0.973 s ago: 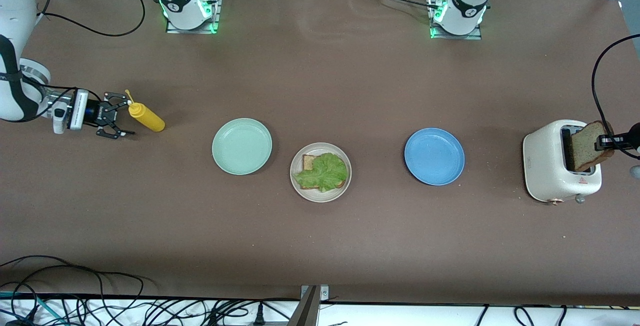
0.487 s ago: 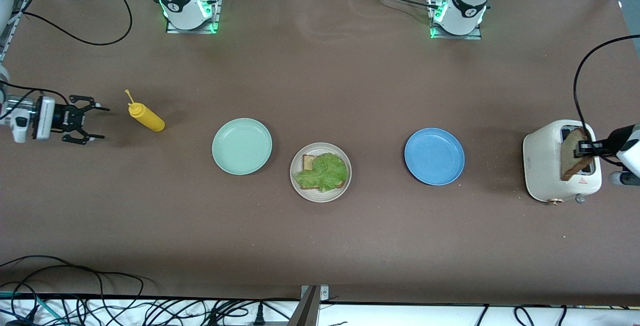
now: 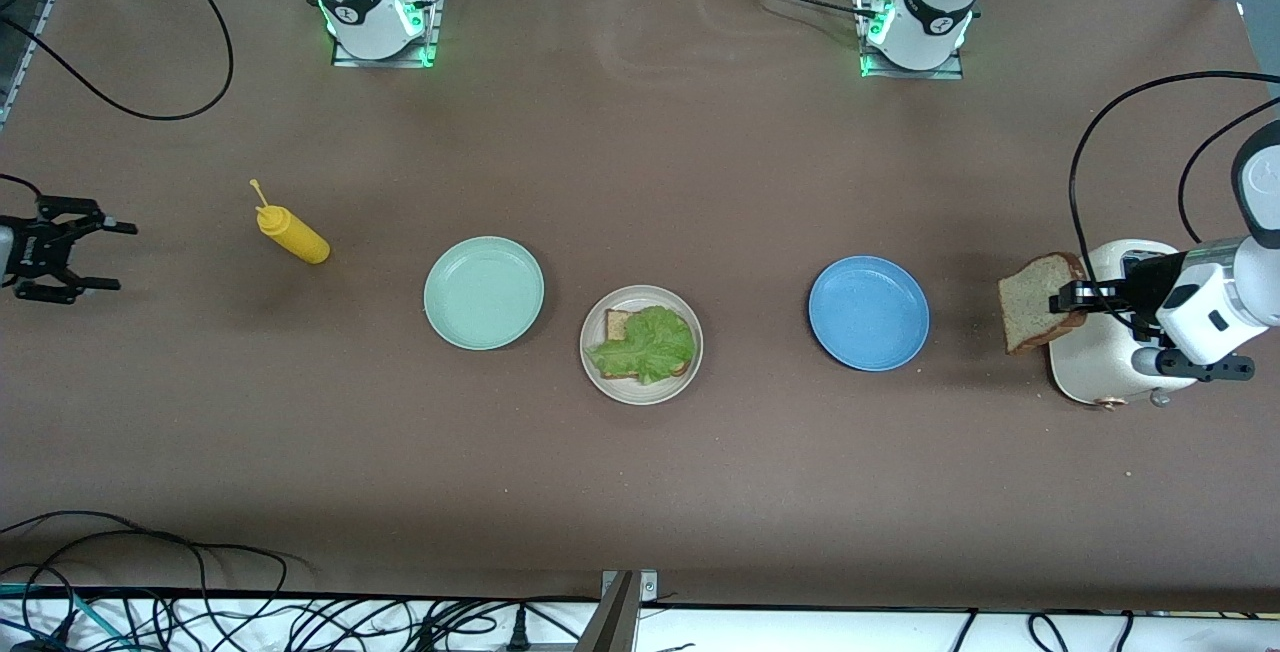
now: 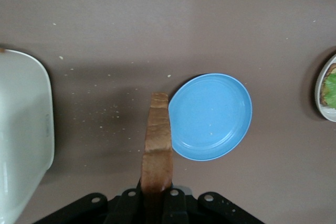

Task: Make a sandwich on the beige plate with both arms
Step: 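Carry the toast over the lettuce while the right gripper withdraws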

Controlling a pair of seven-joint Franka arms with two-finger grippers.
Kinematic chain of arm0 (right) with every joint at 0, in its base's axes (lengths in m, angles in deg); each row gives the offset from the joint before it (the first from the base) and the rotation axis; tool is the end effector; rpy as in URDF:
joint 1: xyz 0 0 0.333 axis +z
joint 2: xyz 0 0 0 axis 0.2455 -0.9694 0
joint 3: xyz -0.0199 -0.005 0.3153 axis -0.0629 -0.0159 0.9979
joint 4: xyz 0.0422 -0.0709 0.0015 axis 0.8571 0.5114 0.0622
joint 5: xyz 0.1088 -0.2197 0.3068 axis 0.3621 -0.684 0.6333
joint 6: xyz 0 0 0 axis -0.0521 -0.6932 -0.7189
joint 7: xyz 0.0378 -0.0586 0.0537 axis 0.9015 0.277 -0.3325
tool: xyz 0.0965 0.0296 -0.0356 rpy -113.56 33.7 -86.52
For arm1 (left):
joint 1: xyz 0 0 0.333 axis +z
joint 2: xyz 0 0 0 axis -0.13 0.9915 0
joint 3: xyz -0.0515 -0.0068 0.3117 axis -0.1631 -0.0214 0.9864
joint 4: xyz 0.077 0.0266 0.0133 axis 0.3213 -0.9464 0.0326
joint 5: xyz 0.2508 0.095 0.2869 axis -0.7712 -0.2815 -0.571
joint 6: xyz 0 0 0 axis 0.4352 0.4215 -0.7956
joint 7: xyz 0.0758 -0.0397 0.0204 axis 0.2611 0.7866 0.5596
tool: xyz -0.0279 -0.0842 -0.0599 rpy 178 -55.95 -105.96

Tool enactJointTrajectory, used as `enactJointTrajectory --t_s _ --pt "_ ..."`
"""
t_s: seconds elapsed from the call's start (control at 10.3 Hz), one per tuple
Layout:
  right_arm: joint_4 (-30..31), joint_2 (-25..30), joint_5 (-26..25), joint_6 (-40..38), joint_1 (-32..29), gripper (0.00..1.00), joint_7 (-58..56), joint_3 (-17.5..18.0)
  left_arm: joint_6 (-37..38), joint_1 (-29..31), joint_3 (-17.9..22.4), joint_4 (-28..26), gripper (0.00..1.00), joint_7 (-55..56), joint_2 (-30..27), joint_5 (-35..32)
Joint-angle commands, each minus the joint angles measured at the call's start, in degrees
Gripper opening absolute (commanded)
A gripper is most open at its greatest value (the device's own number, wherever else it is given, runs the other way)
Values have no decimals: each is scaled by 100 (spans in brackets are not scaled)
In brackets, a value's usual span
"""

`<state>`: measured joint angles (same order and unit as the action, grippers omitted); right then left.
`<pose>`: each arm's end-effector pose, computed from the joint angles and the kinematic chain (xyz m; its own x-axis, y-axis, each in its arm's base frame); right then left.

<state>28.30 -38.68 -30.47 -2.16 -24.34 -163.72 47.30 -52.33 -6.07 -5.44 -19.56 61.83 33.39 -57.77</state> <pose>0.5955 -0.2888 0.3530 0.7045 0.6612 0.2578 0.6888 -0.5495 -0.4729 0.6548 0.0478 0.4276 0.9813 -0.0306 -0.1899 0.0193 -0.9667 0.2553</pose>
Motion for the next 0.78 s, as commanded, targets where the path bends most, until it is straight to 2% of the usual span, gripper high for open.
enactJointTrajectory --t_s 0.0,0.29,0.49,0.68 --pt "-517 199 -425 -135 195 99 1355 11 115 -218 7 77 0 79 278 852" --pt "-545 874 -1355 -100 730 99 3805 11 80 -894 -20 103 0 70 868 2996" --pt "-545 1226 -2102 -118 1152 99 5151 20 -68 -1387 -19 225 0 149 1053 3519" --pt "-536 1438 -2481 -153 1495 100 6565 55 -637 -1835 -11 244 0 202 1211 4037"
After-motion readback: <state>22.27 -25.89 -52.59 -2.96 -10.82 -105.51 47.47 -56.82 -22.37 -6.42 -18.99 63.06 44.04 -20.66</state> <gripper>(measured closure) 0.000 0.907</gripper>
